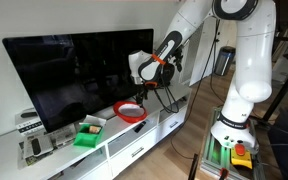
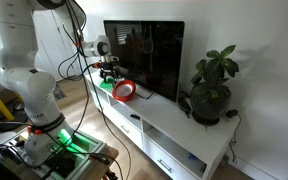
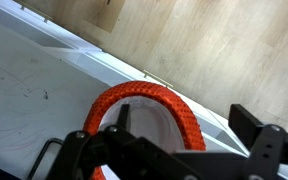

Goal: Place the orange hat in the middle shelf of the television stand

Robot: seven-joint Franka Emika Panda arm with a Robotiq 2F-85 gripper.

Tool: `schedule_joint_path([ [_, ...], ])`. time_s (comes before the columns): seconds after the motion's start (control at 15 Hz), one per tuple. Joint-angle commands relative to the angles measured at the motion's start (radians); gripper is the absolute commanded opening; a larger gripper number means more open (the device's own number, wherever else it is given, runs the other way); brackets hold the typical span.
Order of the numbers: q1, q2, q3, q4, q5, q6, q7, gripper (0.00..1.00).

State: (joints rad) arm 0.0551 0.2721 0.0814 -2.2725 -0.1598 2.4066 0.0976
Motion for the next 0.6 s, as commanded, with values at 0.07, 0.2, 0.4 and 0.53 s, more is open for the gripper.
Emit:
schedule_joint_path([
  [0.07, 0.016, -0.001, -0.016, 0.002, 0.007, -0.002, -0.005, 1.0],
  [0.2, 0.016, -0.001, -0.016, 0.002, 0.007, -0.002, -0.005, 1.0],
  [0.4, 0.016, -0.001, -0.016, 0.002, 0.007, -0.002, -0.005, 1.0],
  [0.53, 0.019, 0.01, -0.019, 0.002, 0.003, 0.004, 0.01, 1.0],
])
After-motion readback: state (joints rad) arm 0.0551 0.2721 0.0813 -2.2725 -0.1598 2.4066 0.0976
